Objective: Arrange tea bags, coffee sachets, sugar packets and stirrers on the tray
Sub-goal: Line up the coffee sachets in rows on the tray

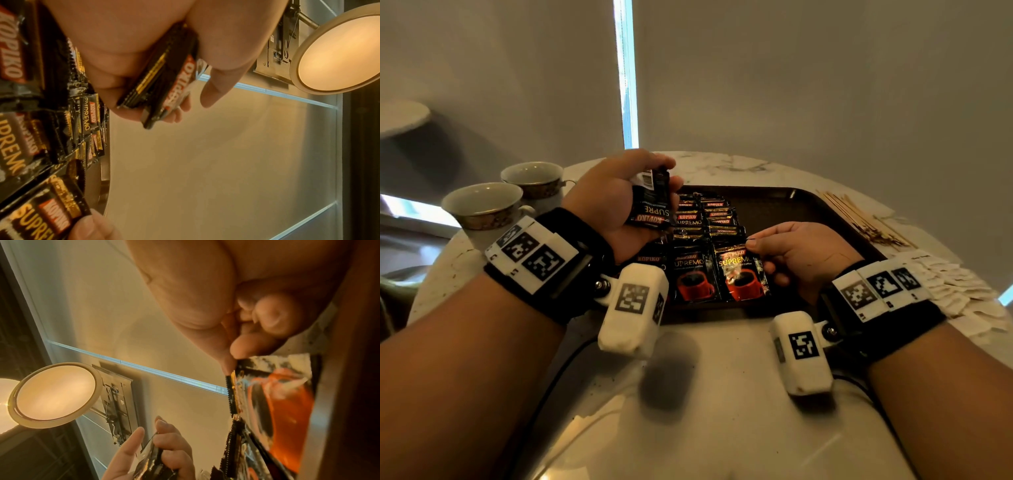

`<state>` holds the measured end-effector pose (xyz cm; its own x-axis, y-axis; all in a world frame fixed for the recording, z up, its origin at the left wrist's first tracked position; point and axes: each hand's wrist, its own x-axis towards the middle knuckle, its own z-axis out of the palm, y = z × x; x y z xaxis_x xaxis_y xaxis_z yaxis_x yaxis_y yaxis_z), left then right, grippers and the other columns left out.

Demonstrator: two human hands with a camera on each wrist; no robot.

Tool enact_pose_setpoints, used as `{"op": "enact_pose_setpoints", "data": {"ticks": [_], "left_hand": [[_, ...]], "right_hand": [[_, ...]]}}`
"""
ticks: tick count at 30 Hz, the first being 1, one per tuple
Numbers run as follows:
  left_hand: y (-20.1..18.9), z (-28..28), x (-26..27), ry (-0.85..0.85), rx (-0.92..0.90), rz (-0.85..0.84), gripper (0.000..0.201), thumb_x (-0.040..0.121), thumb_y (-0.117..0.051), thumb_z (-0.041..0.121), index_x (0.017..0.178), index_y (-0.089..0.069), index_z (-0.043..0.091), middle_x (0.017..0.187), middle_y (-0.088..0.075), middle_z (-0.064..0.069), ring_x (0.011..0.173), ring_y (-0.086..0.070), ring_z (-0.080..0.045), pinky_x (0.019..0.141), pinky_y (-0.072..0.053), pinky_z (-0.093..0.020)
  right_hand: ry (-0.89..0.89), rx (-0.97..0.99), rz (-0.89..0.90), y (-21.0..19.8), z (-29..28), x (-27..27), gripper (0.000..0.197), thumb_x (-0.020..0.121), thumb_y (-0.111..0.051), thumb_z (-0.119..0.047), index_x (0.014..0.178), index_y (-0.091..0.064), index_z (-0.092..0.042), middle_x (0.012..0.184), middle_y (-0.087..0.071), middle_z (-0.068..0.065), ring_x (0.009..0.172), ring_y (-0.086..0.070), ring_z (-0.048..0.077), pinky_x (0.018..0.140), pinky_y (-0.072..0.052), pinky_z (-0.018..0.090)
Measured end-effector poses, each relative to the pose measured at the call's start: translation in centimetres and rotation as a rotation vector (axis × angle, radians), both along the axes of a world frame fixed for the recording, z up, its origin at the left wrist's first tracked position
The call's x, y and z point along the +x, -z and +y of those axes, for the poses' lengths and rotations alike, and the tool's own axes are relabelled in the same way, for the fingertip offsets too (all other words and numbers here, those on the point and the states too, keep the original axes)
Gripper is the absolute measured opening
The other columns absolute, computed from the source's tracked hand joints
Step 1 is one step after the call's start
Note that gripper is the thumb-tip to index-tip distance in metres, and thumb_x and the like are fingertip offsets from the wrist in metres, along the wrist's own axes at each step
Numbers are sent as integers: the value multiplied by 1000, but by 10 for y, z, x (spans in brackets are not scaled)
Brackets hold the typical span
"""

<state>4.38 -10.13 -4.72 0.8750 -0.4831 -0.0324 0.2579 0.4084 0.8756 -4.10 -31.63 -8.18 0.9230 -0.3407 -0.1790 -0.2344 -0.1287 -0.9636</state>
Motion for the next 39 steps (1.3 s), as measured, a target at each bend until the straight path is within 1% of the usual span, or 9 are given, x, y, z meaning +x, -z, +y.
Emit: {"op": "enact_pose_setpoints", "data": {"ticks": [3,6,11,19,22,27,32,36,39], "left_hand": [[-3,2,0,-10,-21,22,23,84,-56,23,101,-63,11,86,-64,-8,68,-58,-17,66,-49,-29],[-4,4,0,-17,-48,44,29,89,-45,27,105,-63,10,87,-64,-10,69,-59,-19,64,-50,-28],[-4,5,-1,-5,-46,30,42,69,-49,27,105,-63,10,86,-65,-10,70,-59,-19,66,-49,-29],[-1,5,0,11,-70,33,46,68,-44,25,104,-65,6,89,-64,-14,70,-60,-23,64,-53,-31],[-1,3,-2,13,-77,37,42,71,-43,22,103,-65,4,90,-61,-16,70,-60,-25,66,-53,-33],[2,0,-3,-12,-37,22,36,92,-36,14,110,-66,4,101,-61,-18,78,-66,-30,69,-59,-41],[5,-4,0,-12,38,0,30,94,-44,10,110,-70,12,122,-66,-20,97,-70,-38,88,-58,-54],[8,-9,-1,21,30,14,28,95,-48,7,113,-68,11,114,-66,-18,90,-72,-35,76,-61,-47],[9,-11,-4,45,41,21,26,96,-52,7,117,-66,11,113,-68,-18,88,-73,-33,74,-61,-44]], "right_hand": [[4,-32,11,1,-1,1,6,88,-70,-5,94,-69,-3,70,-66,7,47,-51,10,39,-38,22],[-1,-52,24,1,0,1,5,89,-69,-5,94,-68,-4,70,-67,6,46,-52,9,38,-39,21],[-17,-84,51,1,1,1,7,90,-67,-3,97,-66,-4,74,-65,8,46,-52,9,38,-41,20],[-25,-99,51,1,0,2,10,89,-67,-1,98,-65,-5,75,-65,9,47,-53,12,40,-44,22],[-20,-99,28,0,1,1,10,90,-67,-1,99,-65,-4,72,-64,7,46,-53,11,39,-43,21],[-5,-95,-4,-1,0,0,8,91,-67,-7,99,-65,-6,70,-63,6,47,-52,10,41,-42,23],[3,35,-249,-2,4,0,11,91,-64,-3,95,-67,-13,61,-57,-3,49,-47,9,43,-38,21],[-168,190,-422,-9,15,-6,29,88,-58,11,101,-70,-12,72,-57,-1,55,-53,7,47,-46,17],[-292,137,-469,-6,18,-5,36,79,-68,4,100,-78,-24,83,-62,-4,70,-56,11,56,-46,22]]}}
